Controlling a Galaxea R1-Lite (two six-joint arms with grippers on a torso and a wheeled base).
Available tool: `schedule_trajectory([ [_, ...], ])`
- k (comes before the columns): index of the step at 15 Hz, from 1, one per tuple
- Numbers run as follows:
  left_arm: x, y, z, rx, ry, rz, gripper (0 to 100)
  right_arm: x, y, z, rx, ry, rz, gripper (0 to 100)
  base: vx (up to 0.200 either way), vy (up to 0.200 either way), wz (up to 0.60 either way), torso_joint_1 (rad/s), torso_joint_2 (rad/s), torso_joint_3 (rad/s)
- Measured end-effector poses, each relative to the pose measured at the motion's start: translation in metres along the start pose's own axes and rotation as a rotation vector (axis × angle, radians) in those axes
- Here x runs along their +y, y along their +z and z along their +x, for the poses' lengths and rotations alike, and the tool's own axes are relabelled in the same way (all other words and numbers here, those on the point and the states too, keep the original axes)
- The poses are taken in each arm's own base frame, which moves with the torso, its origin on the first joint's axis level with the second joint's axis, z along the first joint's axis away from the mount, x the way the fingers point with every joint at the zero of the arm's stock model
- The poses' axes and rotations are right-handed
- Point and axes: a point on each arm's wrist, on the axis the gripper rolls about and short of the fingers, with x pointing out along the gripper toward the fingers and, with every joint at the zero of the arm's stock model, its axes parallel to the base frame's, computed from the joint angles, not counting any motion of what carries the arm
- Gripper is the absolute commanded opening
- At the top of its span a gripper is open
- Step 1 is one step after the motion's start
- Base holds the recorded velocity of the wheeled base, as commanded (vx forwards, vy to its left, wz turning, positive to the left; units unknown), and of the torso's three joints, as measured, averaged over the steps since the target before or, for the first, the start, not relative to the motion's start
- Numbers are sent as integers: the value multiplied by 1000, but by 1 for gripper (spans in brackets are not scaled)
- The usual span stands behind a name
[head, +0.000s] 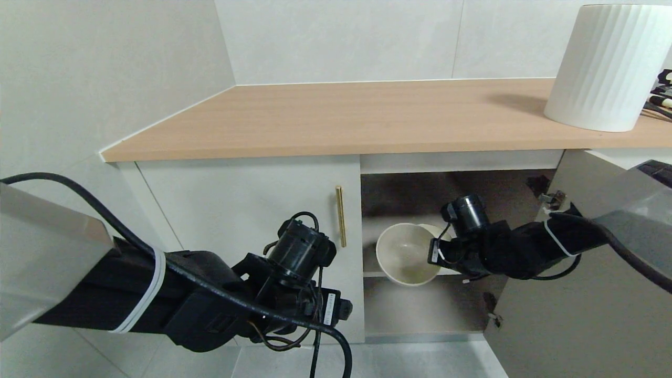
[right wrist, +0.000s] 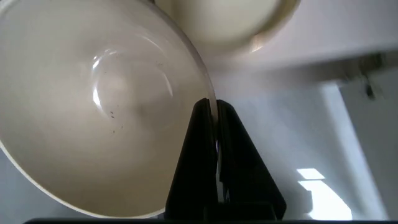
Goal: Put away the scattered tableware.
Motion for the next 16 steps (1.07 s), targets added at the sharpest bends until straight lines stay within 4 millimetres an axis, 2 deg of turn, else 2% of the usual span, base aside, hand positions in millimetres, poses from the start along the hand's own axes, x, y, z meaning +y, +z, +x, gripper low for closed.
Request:
schedule_trajectory([
  [10,0,0,-1,-2,0,-1,100,-27,34,33,-120,-24,192,0,0,0,0,0,0,0],
  [16,1,0,0,-1,1,-2,100,-44,44,51,-139,-62,226,0,0,0,0,0,0,0],
])
